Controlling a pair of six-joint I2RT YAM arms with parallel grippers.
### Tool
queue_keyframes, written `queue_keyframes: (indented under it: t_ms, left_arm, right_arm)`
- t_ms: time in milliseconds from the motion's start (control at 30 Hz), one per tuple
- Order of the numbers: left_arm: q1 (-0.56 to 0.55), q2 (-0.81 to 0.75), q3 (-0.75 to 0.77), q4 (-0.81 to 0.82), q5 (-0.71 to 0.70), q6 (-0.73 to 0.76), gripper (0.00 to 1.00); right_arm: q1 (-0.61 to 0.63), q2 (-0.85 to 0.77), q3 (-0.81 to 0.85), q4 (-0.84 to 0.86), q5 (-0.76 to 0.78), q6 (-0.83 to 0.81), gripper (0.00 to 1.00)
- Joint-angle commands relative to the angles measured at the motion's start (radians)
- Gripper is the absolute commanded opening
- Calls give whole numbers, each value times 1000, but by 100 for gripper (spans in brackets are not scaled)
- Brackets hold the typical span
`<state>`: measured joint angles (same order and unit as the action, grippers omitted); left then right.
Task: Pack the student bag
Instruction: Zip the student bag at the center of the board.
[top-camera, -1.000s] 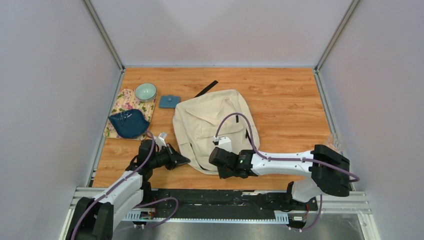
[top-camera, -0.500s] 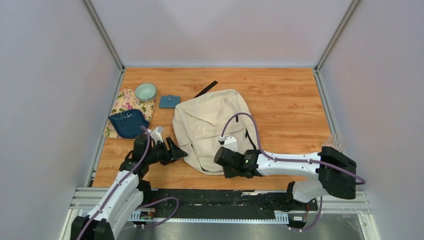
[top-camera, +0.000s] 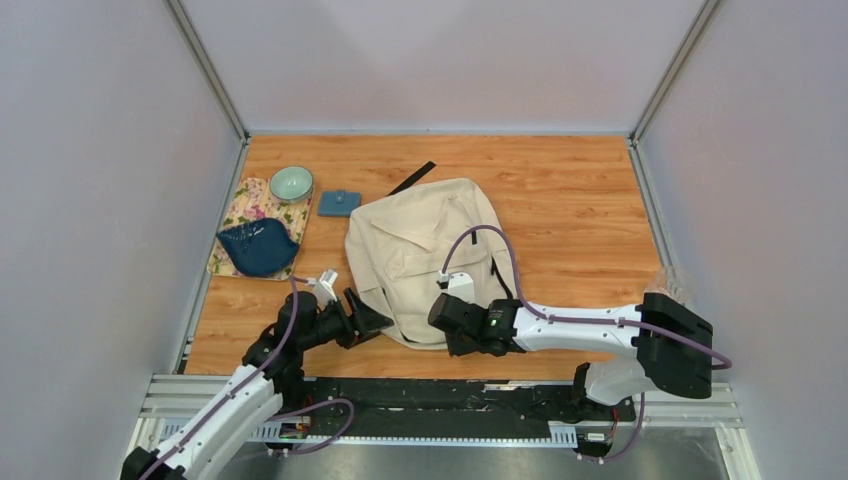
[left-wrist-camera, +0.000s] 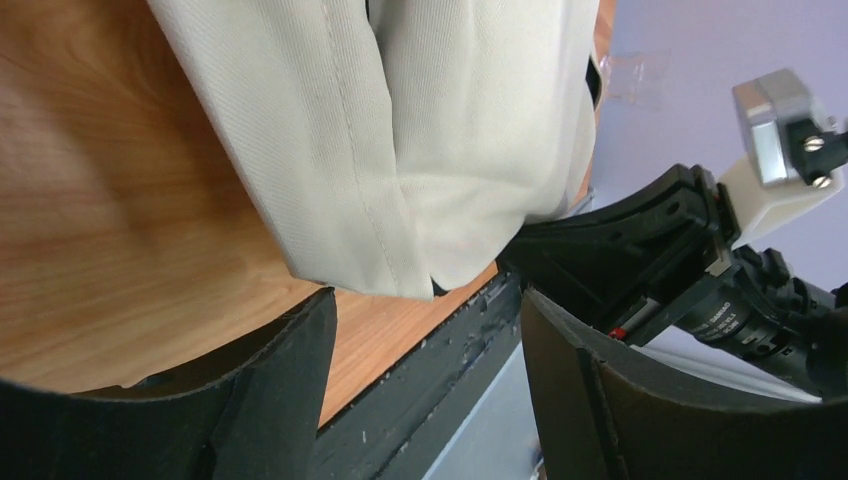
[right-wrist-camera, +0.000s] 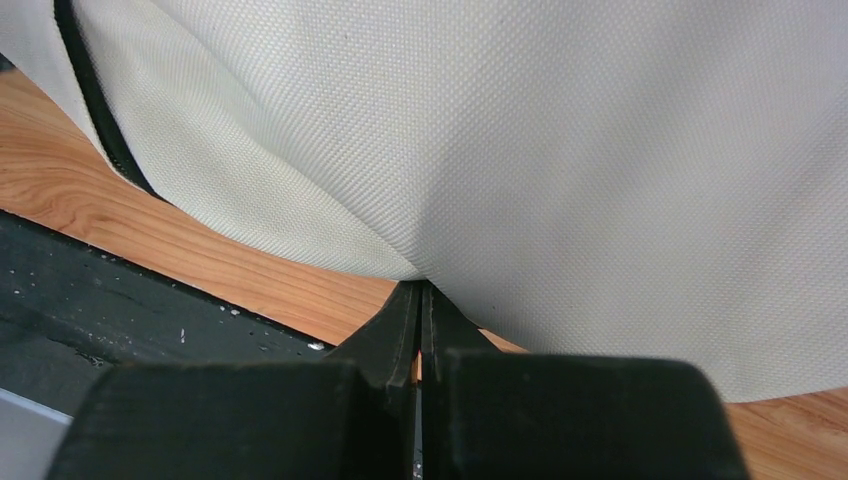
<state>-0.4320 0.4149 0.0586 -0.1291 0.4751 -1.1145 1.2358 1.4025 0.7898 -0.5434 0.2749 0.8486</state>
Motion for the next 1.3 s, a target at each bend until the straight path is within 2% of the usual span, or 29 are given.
queue_keyframes:
  t_ms: [0,367,533,567,633,667,733,767,800,900,1067,1267]
  left_arm:
    - [-126,93,-74,153,-111,-108,75]
    - [-292,309,-42,307,-243,-159,77]
    - [-323,429,-49,474,-268,-186,76]
    - [-324,468,-39,485,-268,-176,73]
    - [-324,507,-31,522,-263,-165,58]
    - [-324,540,-28,534,-260,-162,37]
    - [-326,564,-28,555,-254,-157,19]
    - [-324,573,-28,553,-254,-151,3]
    - [-324,572,-28,545,-257,-150,0]
    - [-324,529,-26,467,-292,-110,0]
    - [-278,374,-26,240,-349,-29,0]
    - [-84,228,-86,122,-260,42,0]
  right_arm:
    - [-4,-23,12,34,15,-2,0]
    - [-4,-17,23,51,0,3,0]
    - [-2,-20,25,53,-6,-5,0]
    - [-2,-20,25,53,-8,-5,0]
    - [-2,-28,22,49,-9,-9,0]
    - [-4,-30,17,49,-8,-11,0]
    - [-2,-33,17,39,1,-13,0]
    - [-4,-33,17,21,15,-14,0]
    - [-4,-33,20,7,26,-16,0]
    - [-10,-31,25,-47,70,-17,0]
    - [-38,-54,8,-89,99,-16,0]
    - [-64,-100,-27,-107,112,-19,0]
